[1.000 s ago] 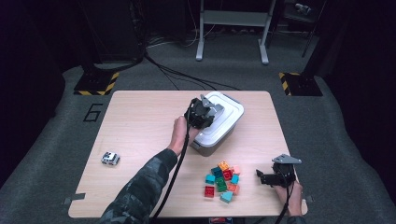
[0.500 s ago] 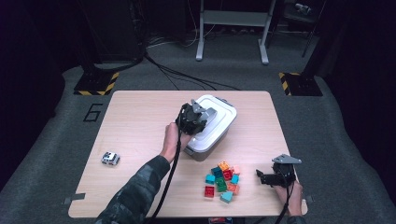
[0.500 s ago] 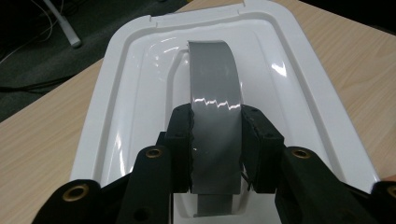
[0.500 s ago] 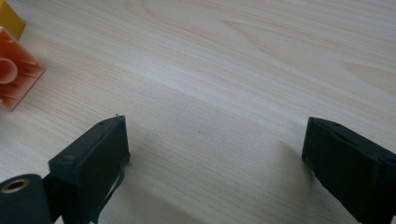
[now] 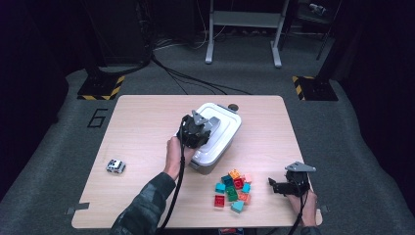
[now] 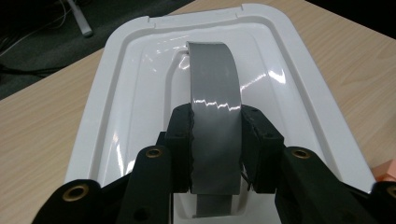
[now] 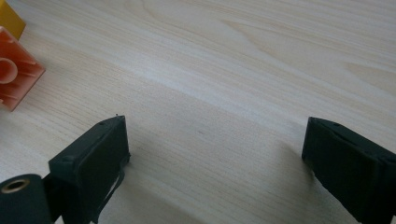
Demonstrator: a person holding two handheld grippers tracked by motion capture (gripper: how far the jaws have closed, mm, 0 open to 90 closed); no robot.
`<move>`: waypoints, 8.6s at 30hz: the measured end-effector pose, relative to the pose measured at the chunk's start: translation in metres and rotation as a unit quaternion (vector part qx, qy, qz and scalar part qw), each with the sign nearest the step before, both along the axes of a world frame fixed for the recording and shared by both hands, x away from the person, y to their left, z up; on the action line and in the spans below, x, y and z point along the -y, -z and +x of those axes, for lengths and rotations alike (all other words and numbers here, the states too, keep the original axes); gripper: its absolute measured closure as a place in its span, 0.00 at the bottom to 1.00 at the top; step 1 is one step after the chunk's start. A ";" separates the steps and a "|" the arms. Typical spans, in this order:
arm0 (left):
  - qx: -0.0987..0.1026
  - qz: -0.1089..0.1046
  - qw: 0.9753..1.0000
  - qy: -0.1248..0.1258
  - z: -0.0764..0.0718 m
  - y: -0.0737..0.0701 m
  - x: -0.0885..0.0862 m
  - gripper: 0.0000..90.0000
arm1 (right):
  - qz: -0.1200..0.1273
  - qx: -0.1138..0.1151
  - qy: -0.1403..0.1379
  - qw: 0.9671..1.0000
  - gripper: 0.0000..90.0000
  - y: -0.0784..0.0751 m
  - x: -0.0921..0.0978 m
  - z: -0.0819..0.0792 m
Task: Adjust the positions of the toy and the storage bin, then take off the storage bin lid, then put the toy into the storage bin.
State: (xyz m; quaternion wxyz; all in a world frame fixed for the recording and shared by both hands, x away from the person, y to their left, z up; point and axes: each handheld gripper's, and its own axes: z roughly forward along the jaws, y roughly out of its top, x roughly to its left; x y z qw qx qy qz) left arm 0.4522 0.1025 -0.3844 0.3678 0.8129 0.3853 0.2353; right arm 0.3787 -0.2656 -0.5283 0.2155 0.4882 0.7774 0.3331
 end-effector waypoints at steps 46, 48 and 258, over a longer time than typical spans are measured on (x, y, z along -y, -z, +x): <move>0.023 -0.019 0.999 -0.031 -0.043 -0.015 -0.031 0.75 | 0.002 0.001 0.003 1.000 0.07 0.000 0.000 0.000; 0.027 -0.021 0.999 -0.033 -0.043 -0.018 -0.033 0.75 | 0.003 0.000 0.002 1.000 0.07 0.000 0.000 0.000; -0.078 -0.022 0.965 -0.249 -0.048 0.137 -0.288 0.28 | 0.006 0.000 0.017 1.000 0.10 0.000 0.000 0.002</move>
